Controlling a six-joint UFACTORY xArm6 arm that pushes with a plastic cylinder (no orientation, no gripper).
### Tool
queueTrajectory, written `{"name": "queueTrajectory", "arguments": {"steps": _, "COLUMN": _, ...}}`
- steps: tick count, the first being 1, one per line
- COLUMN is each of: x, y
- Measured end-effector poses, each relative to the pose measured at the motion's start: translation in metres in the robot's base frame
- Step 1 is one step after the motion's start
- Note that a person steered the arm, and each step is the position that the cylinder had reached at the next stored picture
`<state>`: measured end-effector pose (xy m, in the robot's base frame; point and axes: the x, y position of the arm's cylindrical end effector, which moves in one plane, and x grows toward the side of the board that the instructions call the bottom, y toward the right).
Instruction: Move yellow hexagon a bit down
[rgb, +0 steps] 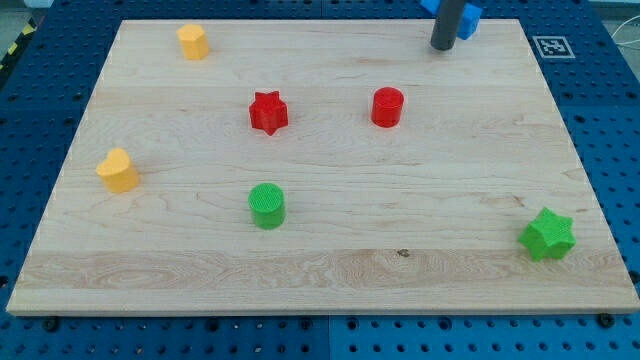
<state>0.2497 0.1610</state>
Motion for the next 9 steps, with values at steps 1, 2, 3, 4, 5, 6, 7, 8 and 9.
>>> {"name": "queueTrajectory", "arguments": {"steps": 1, "x": -0.004, "y": -0.023}}
{"name": "queueTrajectory", "arguments": {"steps": 2, "x": -0.017, "y": -0.049}}
{"name": "queueTrajectory", "arguments": {"steps": 3, "x": -0.020, "y": -0.091}}
{"name": "queueTrajectory", "arguments": {"steps": 4, "x": -0.022, "y": -0.127}}
{"name": "queueTrajectory", "arguments": {"steps": 5, "x": -0.034, "y": -0.156}}
{"name": "queueTrajectory", "arguments": {"steps": 6, "x": -0.036, "y": -0.193}}
{"name": "queueTrajectory", "arguments": {"steps": 7, "x": -0.038, "y": -0.230}}
{"name": "queueTrajectory", "arguments": {"steps": 8, "x": -0.041, "y": -0.268}}
{"name": "queueTrajectory", "arguments": {"steps": 9, "x": -0.045, "y": -0.305}}
